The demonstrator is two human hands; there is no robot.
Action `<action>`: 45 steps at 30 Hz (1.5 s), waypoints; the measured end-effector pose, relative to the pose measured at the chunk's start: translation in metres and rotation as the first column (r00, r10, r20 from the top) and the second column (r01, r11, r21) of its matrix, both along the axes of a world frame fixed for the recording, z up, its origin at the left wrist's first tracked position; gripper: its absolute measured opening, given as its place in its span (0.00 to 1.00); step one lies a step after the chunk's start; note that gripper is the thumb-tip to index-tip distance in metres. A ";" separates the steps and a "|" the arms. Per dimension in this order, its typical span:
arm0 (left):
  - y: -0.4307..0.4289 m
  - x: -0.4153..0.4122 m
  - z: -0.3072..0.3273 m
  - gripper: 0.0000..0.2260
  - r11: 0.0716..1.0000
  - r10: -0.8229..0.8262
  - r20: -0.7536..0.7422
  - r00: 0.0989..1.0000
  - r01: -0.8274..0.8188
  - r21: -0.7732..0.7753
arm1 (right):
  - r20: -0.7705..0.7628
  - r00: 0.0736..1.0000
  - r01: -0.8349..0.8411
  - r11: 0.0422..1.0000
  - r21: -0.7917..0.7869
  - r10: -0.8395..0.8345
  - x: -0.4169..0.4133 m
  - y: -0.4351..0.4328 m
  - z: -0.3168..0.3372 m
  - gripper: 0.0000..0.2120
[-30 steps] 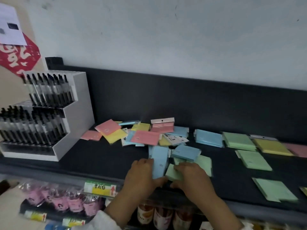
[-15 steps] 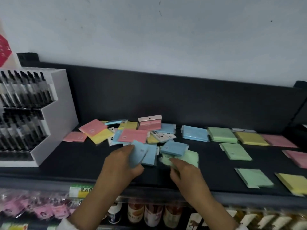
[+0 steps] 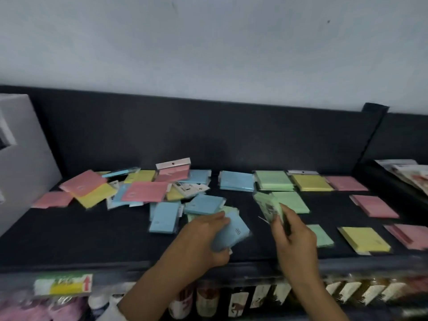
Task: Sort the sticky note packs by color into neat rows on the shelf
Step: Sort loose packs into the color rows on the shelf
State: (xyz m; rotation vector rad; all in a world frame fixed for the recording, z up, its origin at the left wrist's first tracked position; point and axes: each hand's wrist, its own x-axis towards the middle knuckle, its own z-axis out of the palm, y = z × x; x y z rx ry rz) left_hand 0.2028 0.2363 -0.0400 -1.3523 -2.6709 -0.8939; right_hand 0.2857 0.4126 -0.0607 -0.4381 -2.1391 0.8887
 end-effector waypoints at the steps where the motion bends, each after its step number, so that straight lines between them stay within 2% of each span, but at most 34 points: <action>1: 0.010 0.002 0.001 0.29 1.000 -0.014 0.009 1.000 0.014 -0.009 | -0.004 1.000 0.004 1.000 -0.014 -0.005 0.002 0.007 0.000 0.11; 4: 0.037 0.006 0.004 0.28 0.994 -0.083 0.018 0.996 0.084 -0.070 | -0.026 1.000 0.001 1.000 -0.030 -0.002 0.007 0.026 0.001 0.11; 8: 0.064 0.006 0.001 0.24 0.951 -0.169 0.021 0.985 0.169 -0.257 | -0.038 0.999 -0.031 1.000 -0.007 0.030 0.013 0.047 0.001 0.11; 11: 0.080 0.004 -0.005 0.20 0.908 -0.196 0.076 0.978 0.211 -0.363 | -0.034 0.998 -0.045 0.998 0.039 0.047 0.018 0.063 -0.001 0.14; 16: 0.086 -0.004 -0.011 0.21 0.911 -0.185 0.134 0.974 0.221 -0.348 | -0.025 0.997 -0.068 0.989 0.131 0.071 0.025 0.087 -0.005 0.16; 20: 0.091 -0.005 -0.011 0.21 0.920 -0.186 0.157 0.970 0.228 -0.320 | -0.063 0.996 -0.058 0.993 0.102 0.065 0.034 0.113 0.006 0.16; 24: 0.106 0.004 -0.009 0.17 0.967 -0.152 0.045 0.987 0.158 -0.201 | -0.064 0.994 -0.078 0.983 0.169 0.090 0.042 0.134 0.010 0.16; 27: 0.119 0.008 -0.007 0.15 0.990 -0.099 -0.053 0.994 0.093 -0.103 | 0.039 0.982 -0.188 0.916 0.355 0.187 0.045 0.143 0.002 0.19; 30: 0.127 0.007 -0.007 0.14 0.995 -0.049 -0.088 0.995 0.041 -0.091 | 0.247 0.945 -0.314 0.802 0.508 0.213 0.045 0.151 -0.010 0.21; 34: 0.132 0.003 -0.009 0.13 0.995 -0.014 -0.083 0.996 0.005 -0.099 | 0.449 0.869 -0.428 0.771 0.471 0.208 0.046 0.155 -0.018 0.19; 37: 0.135 0.002 -0.010 0.13 0.994 0.019 -0.076 0.997 -0.027 -0.105 | 0.471 0.848 -0.443 0.813 0.377 0.244 0.044 0.155 -0.006 0.15; 43: 0.124 -0.002 -0.010 0.13 0.989 0.092 -0.105 0.990 -0.103 -0.104 | 0.527 0.805 -0.480 0.820 0.310 0.272 0.031 0.152 0.011 0.19; 45: 0.115 -0.004 -0.010 0.13 0.985 0.127 -0.104 0.986 -0.137 -0.101 | 0.555 0.769 -0.527 0.805 0.272 0.316 0.027 0.150 0.015 0.24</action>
